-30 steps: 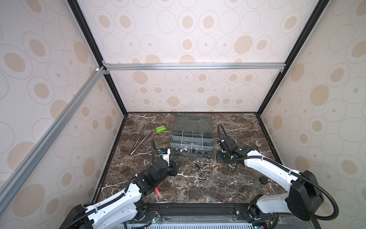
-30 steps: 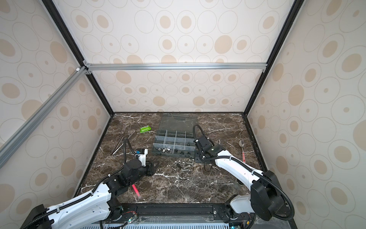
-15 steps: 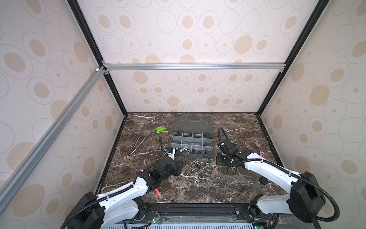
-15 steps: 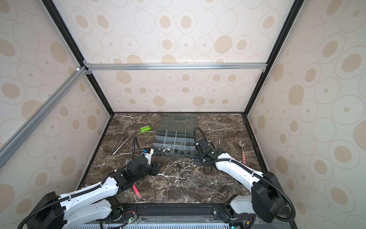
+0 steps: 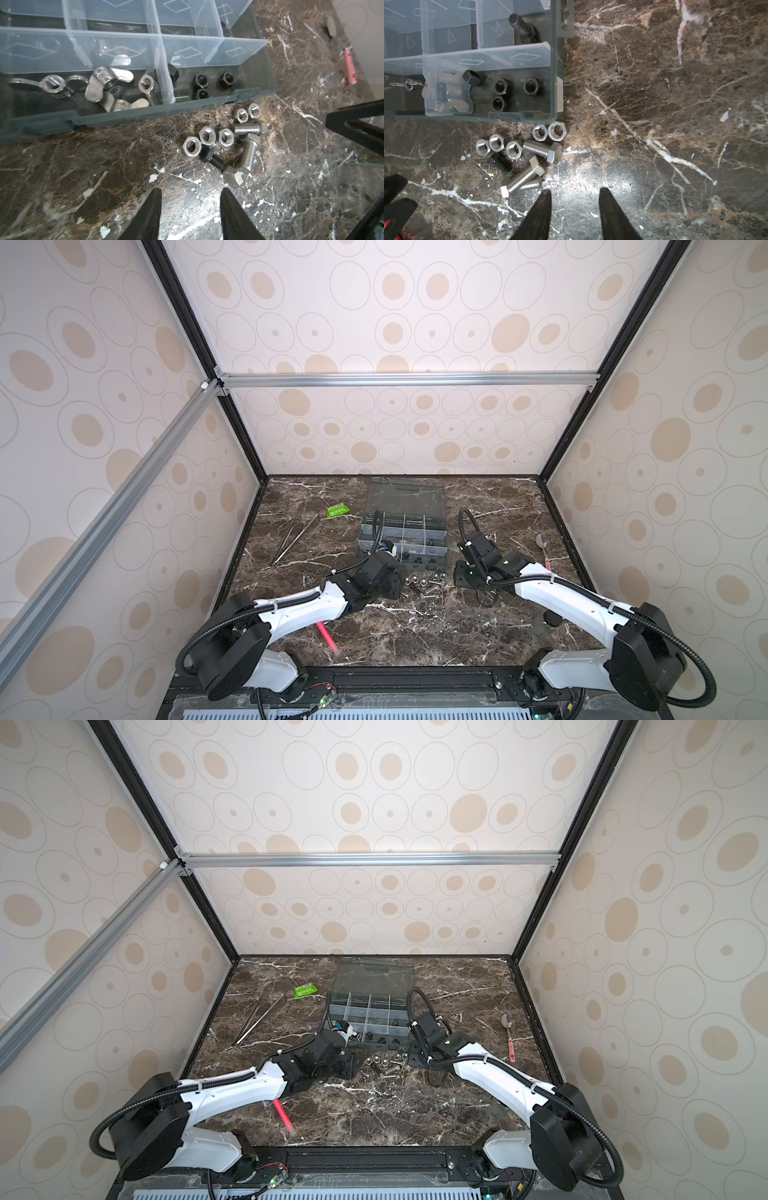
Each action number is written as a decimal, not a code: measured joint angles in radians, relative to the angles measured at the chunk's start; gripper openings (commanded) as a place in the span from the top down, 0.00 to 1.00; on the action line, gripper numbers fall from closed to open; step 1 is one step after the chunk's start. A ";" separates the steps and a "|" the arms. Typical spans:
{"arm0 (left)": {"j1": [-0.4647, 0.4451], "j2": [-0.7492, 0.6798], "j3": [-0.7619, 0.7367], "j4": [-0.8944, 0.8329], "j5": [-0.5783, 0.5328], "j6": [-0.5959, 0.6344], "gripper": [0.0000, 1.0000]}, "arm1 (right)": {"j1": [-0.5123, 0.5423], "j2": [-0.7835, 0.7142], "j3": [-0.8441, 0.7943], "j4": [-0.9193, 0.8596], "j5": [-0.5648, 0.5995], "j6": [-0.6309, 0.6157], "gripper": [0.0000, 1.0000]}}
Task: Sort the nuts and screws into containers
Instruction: 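Lower the left gripper onto a black bolt in the pile and close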
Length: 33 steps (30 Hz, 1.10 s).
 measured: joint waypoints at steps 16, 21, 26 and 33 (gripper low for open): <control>-0.074 0.274 0.204 -0.144 -0.069 0.014 0.50 | 0.010 -0.040 -0.051 0.005 0.001 0.025 0.59; -0.080 0.309 0.235 -0.152 -0.070 0.013 0.49 | 0.012 -0.043 -0.063 0.006 0.000 0.030 0.59; -0.085 0.333 0.251 -0.154 -0.074 0.009 0.50 | 0.013 -0.043 -0.065 0.008 0.000 0.031 0.59; -0.090 0.345 0.253 -0.155 -0.093 -0.002 0.50 | 0.013 -0.044 -0.075 0.017 0.000 0.031 0.59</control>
